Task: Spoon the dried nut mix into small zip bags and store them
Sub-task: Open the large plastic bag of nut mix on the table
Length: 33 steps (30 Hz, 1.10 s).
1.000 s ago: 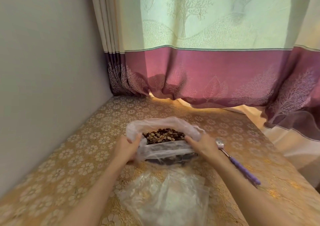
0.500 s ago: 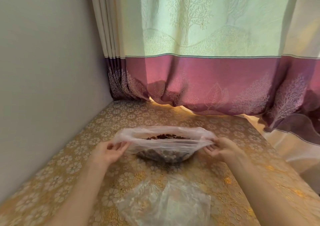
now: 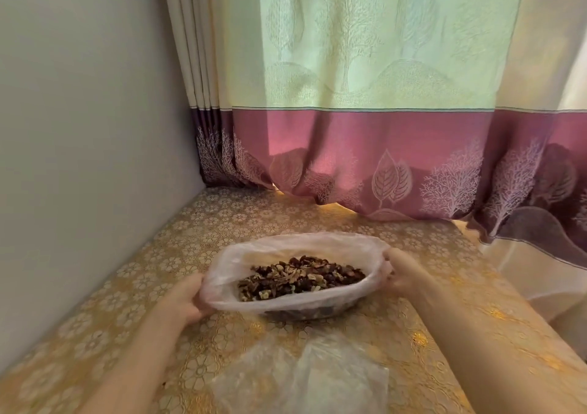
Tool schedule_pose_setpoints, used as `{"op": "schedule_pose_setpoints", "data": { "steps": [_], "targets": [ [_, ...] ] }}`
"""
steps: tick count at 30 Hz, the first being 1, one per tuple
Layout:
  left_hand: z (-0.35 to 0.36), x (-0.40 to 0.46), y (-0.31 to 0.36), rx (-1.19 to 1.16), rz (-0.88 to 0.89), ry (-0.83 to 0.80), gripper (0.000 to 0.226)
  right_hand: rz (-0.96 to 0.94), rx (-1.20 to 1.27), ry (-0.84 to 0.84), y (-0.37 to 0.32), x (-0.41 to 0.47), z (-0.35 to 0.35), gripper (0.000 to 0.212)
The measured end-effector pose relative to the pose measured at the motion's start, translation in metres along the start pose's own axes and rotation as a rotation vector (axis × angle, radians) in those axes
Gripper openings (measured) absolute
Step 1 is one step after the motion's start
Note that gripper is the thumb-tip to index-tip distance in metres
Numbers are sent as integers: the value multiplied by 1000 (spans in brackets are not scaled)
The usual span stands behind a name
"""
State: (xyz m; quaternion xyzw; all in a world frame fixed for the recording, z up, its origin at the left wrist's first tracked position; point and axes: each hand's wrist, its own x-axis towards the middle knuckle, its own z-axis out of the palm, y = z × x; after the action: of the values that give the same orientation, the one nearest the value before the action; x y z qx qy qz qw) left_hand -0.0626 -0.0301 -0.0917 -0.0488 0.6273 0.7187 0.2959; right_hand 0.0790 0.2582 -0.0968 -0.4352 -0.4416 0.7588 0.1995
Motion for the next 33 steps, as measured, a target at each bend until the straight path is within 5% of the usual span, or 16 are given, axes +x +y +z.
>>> {"op": "schedule_pose_setpoints", "data": {
  "steps": [2,4,7,10,13,16,20,24,26,30,33],
  "targets": [
    [-8,17,-1,159,100,113,10,-265,-435,122,-5,-3,0,22],
    [-7,28,1,423,355,320,27,-563,-821,222,-5,-9,0,37],
    [9,30,-1,825,745,391,36,-976,-1037,324,1,-17,6,37],
    [29,36,-9,1128,784,327,40,-1234,-1208,281,14,-16,16,40],
    [43,44,-15,1185,758,276,43,-1101,-1557,229,28,-3,22,51],
    [44,57,-15,1192,773,245,30,-889,-1601,207,29,13,23,43],
    [38,69,1,905,629,186,34,-859,-1278,168,20,23,26,18],
    [26,78,22,181,186,-109,32,-463,-736,-2,1,31,34,22],
    [24,80,28,71,78,-180,27,-282,-599,-63,-4,37,37,15],
    [18,94,22,365,73,-74,25,-143,-612,-184,-2,49,42,15],
    [14,104,20,722,297,23,27,-404,-859,-100,-2,51,45,21]
  ]
}}
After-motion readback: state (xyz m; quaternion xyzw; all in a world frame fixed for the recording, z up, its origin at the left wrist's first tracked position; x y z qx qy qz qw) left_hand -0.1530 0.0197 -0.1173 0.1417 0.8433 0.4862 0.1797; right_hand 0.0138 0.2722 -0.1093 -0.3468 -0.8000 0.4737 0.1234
